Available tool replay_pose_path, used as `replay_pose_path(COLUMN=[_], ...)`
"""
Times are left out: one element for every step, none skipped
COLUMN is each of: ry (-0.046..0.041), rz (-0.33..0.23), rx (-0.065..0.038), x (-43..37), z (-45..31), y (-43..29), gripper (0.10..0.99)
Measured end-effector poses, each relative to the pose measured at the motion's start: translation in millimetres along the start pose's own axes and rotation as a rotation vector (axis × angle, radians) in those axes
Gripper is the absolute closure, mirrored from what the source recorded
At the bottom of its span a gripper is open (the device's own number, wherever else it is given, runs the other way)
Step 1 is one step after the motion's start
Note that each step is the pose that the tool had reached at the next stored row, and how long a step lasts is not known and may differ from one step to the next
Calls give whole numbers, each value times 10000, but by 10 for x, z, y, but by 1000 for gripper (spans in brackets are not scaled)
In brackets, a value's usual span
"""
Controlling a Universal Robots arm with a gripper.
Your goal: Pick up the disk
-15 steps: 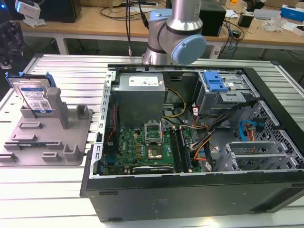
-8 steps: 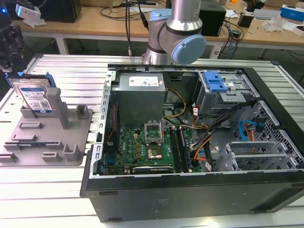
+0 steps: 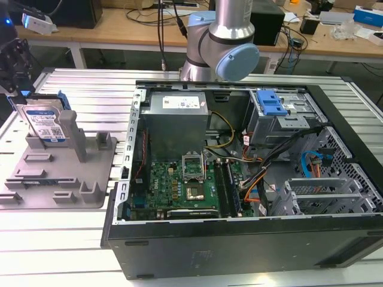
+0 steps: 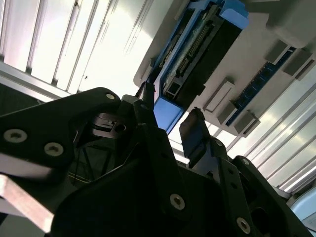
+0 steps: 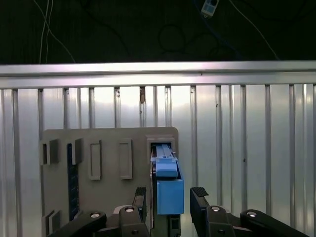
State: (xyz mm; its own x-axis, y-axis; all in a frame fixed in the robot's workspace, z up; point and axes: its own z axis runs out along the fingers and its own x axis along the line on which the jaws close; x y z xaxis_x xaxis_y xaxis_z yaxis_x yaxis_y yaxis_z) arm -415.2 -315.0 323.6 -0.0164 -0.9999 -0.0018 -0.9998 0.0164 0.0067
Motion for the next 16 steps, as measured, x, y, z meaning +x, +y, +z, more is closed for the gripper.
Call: replay_pose_path(ry=[5, 6, 9, 10, 11, 12, 12, 13, 13, 13, 11, 12, 11, 11, 11, 11], rz=[-13, -22, -35, -45, -58, -67, -75, -79, -79, -80, -79, -80, -79, -80, -80, -80], rx=[0, 0, 0, 0, 0, 0, 0, -2, 0, 1, 5, 5, 5, 6, 7, 7], x=[0, 0, 1, 1, 1, 1, 1, 1, 1, 1, 1, 1, 1, 1, 1, 1], z=[16, 25, 38, 48, 58, 66, 73, 75, 75, 76, 77, 81, 83, 89, 95, 106], y=[3, 5, 8, 10, 12, 14, 15, 15, 15, 15, 16, 15, 15, 15, 15, 15], gripper=[604, 604, 604, 604, 604, 604, 604, 604, 604, 604, 604, 604, 604, 604, 604, 604])
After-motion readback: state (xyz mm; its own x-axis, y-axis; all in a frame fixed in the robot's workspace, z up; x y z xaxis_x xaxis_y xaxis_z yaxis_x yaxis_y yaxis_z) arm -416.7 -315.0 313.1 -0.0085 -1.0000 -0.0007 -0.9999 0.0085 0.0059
